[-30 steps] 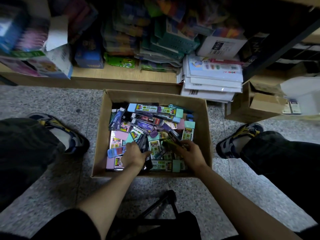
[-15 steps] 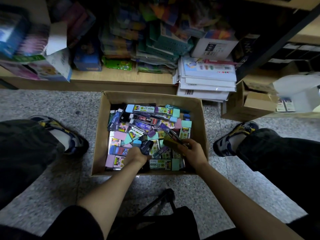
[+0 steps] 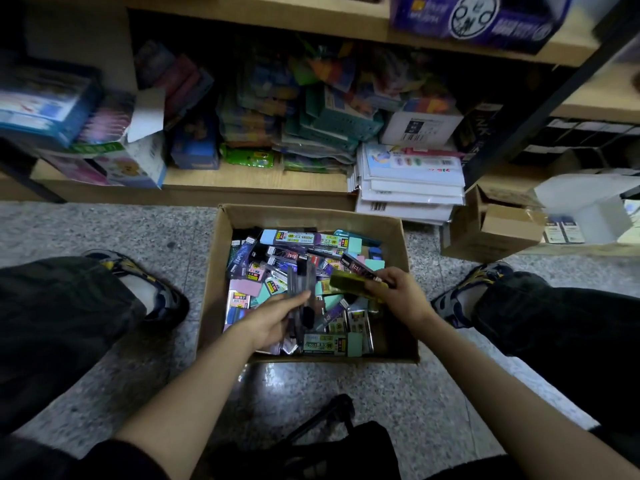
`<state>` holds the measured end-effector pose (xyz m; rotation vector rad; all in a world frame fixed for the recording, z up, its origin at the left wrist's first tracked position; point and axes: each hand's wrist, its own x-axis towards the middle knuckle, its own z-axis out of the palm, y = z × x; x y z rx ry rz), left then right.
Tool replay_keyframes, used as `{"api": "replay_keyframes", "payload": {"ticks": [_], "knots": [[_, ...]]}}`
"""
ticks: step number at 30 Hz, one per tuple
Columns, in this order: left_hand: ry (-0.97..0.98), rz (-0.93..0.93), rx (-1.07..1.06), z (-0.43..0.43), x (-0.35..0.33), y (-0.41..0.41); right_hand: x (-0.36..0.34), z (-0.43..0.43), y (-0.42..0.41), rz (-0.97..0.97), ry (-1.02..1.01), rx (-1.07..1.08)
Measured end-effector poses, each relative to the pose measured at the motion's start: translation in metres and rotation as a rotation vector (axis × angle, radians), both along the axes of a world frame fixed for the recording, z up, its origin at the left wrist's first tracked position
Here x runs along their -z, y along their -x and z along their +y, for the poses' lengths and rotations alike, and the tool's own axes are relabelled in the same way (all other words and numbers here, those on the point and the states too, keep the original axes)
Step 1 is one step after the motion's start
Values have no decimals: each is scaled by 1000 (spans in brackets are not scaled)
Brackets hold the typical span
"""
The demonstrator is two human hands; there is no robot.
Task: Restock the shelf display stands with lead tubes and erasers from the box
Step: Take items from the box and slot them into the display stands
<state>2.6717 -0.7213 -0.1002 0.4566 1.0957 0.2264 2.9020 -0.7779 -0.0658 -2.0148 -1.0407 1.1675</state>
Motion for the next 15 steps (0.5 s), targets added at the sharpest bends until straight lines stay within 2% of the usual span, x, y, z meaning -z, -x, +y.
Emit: {"api": "replay_keyframes", "payload": {"ticks": [2,8,15], "knots": [[-26,-62,-22,7,-14,-5,-20,8,-8,4,-9,-66],[-292,25,83,39,-76,-14,-94,40,-28,-21,-24,-310],[-864,232,246,72,-174,-20,-190,85,-25,-183,-51,-660]]}}
